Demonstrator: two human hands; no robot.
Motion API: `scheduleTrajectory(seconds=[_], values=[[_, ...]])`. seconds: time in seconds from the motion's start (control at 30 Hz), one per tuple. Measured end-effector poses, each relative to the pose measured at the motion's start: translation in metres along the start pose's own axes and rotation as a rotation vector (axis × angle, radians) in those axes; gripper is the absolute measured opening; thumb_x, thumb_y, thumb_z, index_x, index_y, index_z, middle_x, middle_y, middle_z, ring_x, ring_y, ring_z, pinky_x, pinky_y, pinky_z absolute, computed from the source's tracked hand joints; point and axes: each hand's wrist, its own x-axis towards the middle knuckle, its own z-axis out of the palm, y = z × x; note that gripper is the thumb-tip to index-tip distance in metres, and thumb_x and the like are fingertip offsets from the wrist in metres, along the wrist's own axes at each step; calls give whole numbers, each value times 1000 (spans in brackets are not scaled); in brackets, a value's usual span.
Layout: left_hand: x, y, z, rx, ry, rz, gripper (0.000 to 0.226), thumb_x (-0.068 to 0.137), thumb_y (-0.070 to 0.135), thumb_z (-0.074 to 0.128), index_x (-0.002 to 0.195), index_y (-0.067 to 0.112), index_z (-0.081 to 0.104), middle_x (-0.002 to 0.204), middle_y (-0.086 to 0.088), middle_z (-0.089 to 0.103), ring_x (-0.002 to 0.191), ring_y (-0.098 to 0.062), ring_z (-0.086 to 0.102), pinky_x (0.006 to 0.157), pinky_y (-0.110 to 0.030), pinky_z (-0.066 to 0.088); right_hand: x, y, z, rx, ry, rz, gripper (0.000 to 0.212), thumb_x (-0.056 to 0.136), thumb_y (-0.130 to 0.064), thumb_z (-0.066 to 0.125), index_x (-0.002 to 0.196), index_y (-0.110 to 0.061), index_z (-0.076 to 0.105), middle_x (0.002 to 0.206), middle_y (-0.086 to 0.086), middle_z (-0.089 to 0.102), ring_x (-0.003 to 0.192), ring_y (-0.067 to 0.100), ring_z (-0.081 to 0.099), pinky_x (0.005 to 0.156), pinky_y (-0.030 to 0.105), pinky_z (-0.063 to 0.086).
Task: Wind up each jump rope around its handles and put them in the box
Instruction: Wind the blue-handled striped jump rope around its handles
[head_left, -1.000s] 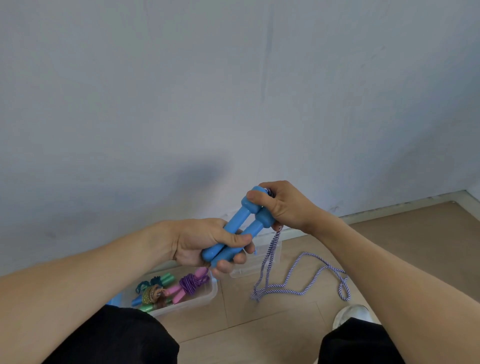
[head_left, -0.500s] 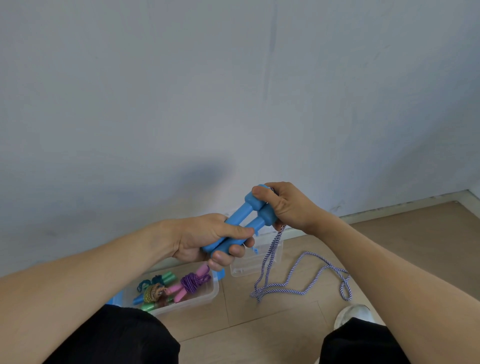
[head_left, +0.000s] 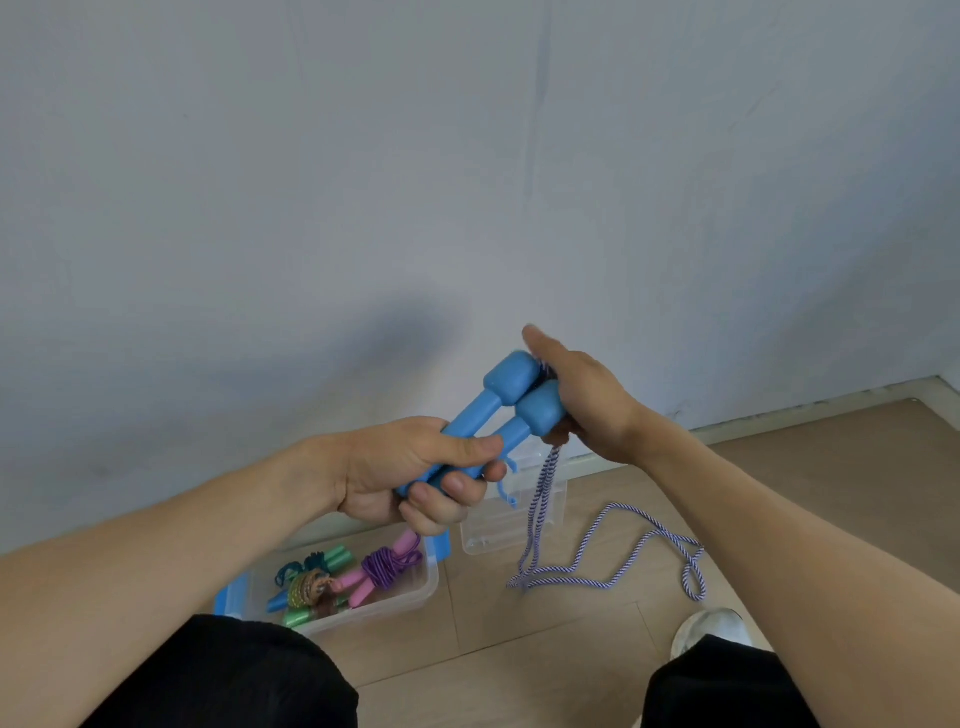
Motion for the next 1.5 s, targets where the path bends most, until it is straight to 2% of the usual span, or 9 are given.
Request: scheduleTrajectory(seconds=[0.23, 0.37, 0.57, 0.77, 0.93, 1.13, 1.23, 1.37, 1.5], values=[[-11, 19, -1, -221, -73, 312, 25, 86, 37, 73, 85, 15, 61, 59, 8, 39, 40, -4, 26, 37, -17, 24, -1, -19, 16, 278, 62, -209, 45, 106, -43, 28, 71, -17, 40, 57, -1, 27, 47, 11, 20, 46, 26, 18], [-10, 22, 3, -174, 164, 388, 25, 92, 38, 60, 86, 14, 55, 59, 6, 34, 37, -2, 30, 36, -17, 21, 0, 2, 48, -168, 180, -308, 29, 106, -24, 36, 80, -17, 47, 60, -8, 45, 52, 7, 38, 54, 25, 35], [-2, 8, 3, 537, 700, 166, 31, 99, 31, 56, 74, 13, 57, 56, 1, 39, 42, -11, 24, 40, -22, 21, -1, 6, 54, -974, -128, 32, 25, 96, -6, 39, 112, 1, 57, 110, 11, 62, 91, 27, 59, 75, 32, 49], [18, -1, -2, 1223, 906, -52, 40, 100, 37, 51, 68, 14, 44, 58, -1, 42, 48, -16, 36, 50, -30, 30, -10, 6, 51, -608, -175, 276, 28, 97, -10, 44, 115, 3, 61, 79, 7, 59, 51, 15, 49, 48, 27, 45], [15, -6, 0, 1476, 879, -342, 21, 100, 32, 51, 89, 15, 48, 73, 2, 49, 62, -13, 48, 57, -26, 36, -15, 1, 37, -160, -142, 386, 27, 100, -17, 42, 83, -7, 60, 53, -2, 46, 38, 9, 35, 46, 24, 40], [24, -19, 5, 1743, 797, -356, 13, 96, 26, 54, 97, 13, 57, 72, 1, 49, 70, -20, 54, 60, -31, 43, -18, 1, 29, -210, -279, 419, 33, 99, -23, 45, 72, -10, 58, 45, -5, 38, 39, 11, 27, 46, 25, 33], [28, -17, 6, 1496, 766, -386, 23, 98, 33, 53, 84, 14, 53, 71, 0, 51, 60, -16, 50, 55, -28, 40, -21, 2, 23, -542, -357, 386, 34, 98, -24, 48, 74, -6, 65, 56, 2, 54, 38, 14, 43, 55, 30, 47], [17, 1, -6, 576, 735, -114, 26, 99, 34, 55, 90, 9, 56, 62, 1, 42, 41, -10, 28, 39, -20, 24, -23, 6, 8, -812, -400, 555, 36, 97, -41, 54, 103, -7, 56, 92, 9, 69, 73, 24, 68, 79, 35, 54], [-6, 10, -3, 146, 265, -39, 25, 98, 34, 56, 89, 11, 54, 61, 2, 35, 38, -5, 24, 36, -18, 16, -18, 14, -9, -835, -16, 217, 106, 75, -40, 82, 153, -21, 14, 148, 11, 35, 124, 26, 53, 98, 38, 47]])
